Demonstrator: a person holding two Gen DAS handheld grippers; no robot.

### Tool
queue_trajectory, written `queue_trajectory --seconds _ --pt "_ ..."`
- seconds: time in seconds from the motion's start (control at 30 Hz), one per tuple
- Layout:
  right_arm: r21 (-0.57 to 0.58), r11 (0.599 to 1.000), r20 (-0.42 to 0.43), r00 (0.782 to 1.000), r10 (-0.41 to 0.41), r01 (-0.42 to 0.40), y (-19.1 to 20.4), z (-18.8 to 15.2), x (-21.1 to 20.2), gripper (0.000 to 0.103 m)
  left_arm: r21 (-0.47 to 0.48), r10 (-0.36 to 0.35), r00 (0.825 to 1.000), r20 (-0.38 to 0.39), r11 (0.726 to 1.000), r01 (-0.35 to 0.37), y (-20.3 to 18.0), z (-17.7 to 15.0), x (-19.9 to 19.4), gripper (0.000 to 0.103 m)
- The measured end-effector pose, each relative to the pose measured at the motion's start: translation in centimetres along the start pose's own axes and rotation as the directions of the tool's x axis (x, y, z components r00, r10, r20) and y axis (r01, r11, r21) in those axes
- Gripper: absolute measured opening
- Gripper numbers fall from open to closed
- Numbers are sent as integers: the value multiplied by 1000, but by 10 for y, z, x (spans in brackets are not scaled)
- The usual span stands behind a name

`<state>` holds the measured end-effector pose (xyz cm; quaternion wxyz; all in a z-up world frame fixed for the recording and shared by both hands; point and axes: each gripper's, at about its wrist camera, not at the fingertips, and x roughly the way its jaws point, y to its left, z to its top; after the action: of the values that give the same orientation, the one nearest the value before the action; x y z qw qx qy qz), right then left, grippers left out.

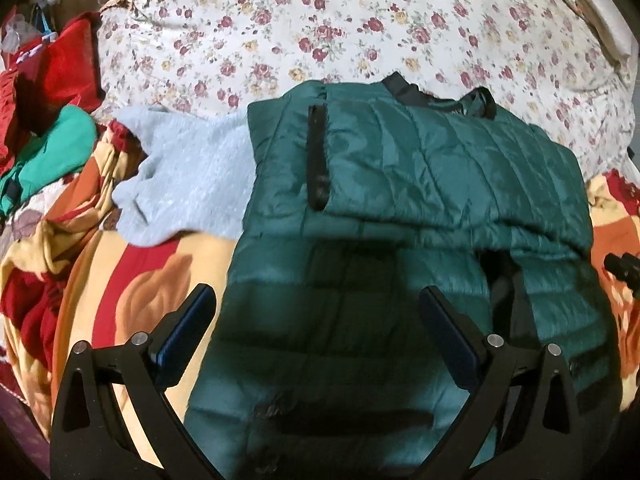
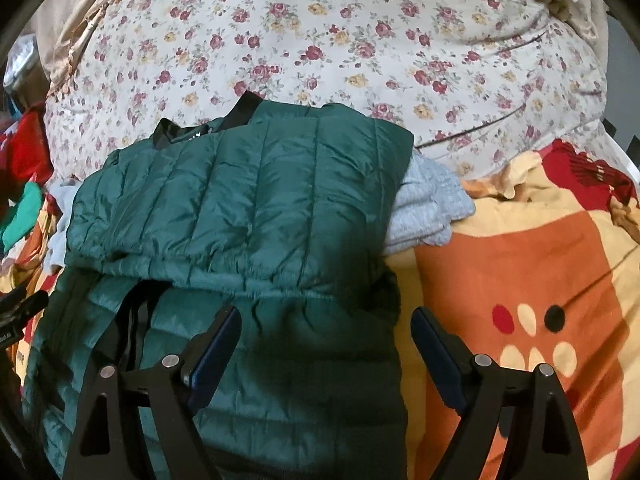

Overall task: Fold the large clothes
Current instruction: 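Move both grippers along the folded jacket to its hem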

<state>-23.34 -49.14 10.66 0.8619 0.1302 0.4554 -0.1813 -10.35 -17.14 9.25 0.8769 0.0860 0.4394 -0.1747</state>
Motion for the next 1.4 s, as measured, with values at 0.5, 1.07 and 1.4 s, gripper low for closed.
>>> queue_trajectory --seconds 0.5,1.07,1.4 --pt "-3 1000 -29 999 16 -16 8 -42 -25 85 -21 14 999 -30 1000 -15 36 -44 -23 102" --pt "21 999 -96 995 37 -35 5 -93 -51 85 -87 -36 994 -102 996 27 72 -100 -46 102" --pt "-1 999 -140 989 51 -52 6 -123 -68 85 -106 -50 989 -136 994 36 89 -124 -55 102"
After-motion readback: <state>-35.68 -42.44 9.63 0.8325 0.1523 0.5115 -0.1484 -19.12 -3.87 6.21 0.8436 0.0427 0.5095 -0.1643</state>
